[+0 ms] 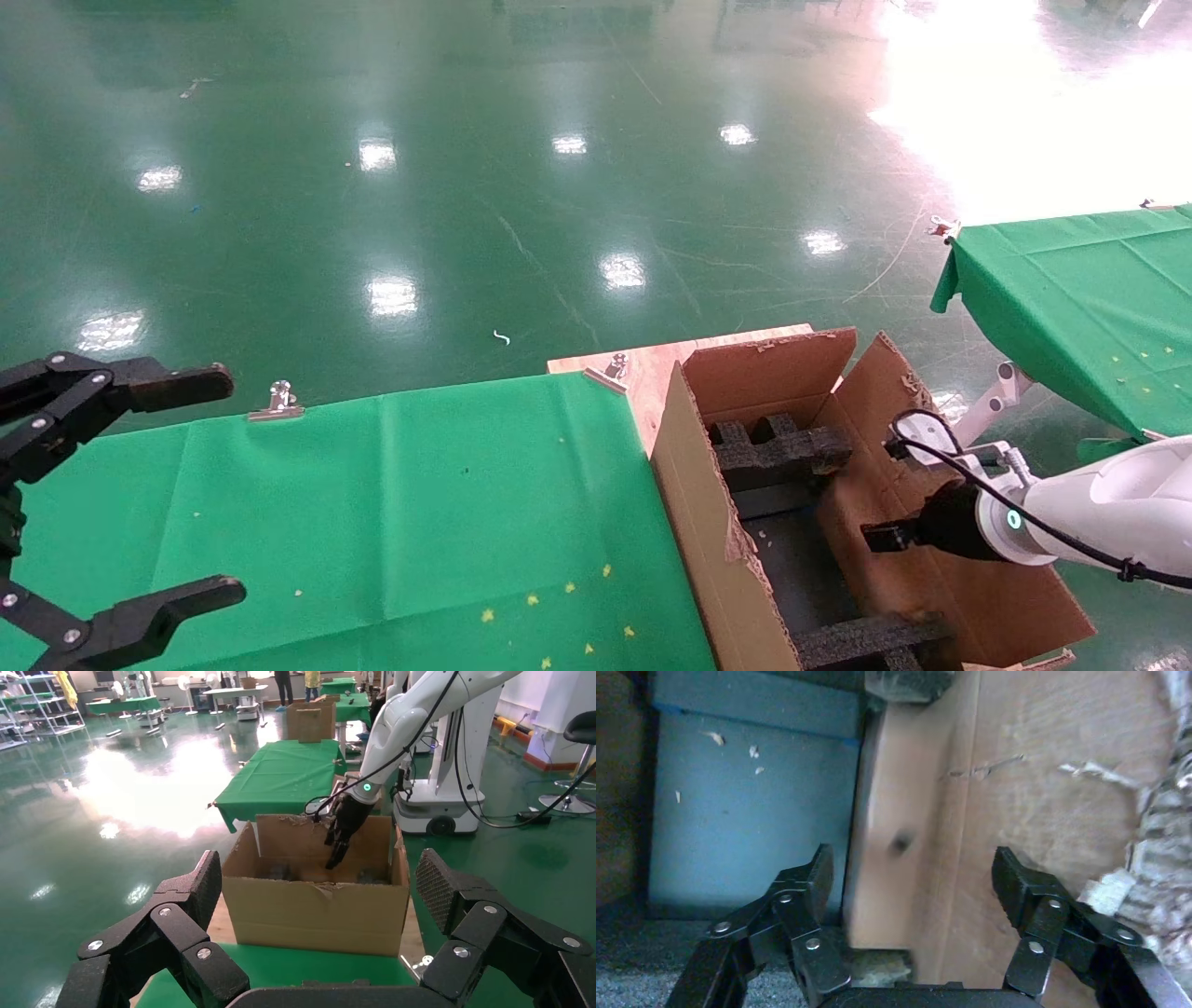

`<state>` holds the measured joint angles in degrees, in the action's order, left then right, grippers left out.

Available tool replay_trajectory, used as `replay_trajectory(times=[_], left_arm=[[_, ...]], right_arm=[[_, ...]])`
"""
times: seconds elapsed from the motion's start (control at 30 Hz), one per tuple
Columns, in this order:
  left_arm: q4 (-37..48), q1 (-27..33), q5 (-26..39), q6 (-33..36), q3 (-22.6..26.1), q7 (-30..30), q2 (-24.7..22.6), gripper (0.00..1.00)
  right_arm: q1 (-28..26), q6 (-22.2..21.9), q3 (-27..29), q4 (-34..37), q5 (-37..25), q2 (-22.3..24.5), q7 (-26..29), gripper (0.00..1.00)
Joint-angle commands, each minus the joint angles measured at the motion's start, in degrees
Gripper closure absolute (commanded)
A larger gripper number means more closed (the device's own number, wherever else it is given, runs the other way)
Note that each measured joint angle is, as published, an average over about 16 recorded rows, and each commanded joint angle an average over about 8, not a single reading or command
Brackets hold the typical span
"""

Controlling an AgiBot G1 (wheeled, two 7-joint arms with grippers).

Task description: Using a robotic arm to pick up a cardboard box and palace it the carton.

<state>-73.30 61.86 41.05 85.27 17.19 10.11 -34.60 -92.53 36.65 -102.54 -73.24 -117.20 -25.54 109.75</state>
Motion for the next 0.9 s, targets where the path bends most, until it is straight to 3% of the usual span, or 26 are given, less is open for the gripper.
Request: replay_trajectory(times=[0.03, 0.57, 0.73, 0.9], left_arm=[[0.00, 0.00, 0.00, 0.00, 0.01, 0.00, 0.00, 0.00], [0.00, 0.01, -0.03, -0.02, 0.05, -0.03, 0.02, 0.00], [0.00, 0.02, -0.04, -0.03, 0.06, -0.03, 0.03, 0.00], [0.00, 0.02, -0.05, -0.03, 0.08, -0.04, 0.03, 0.00]], right_arm=[[-0.19, 0.06, 0.08, -0.08, -0.17, 0.10, 0.03, 0.00], [-10.89, -1.39, 7.03, -3.64, 4.88, -0.84, -0.81, 0.00], [-14.48, -2.31, 9.79, -4.52, 13.08, -2.10, -5.77, 0.00], [-16.95, -1.29, 13.38, -4.92, 27.28, -2.60, -15.83, 0.00]])
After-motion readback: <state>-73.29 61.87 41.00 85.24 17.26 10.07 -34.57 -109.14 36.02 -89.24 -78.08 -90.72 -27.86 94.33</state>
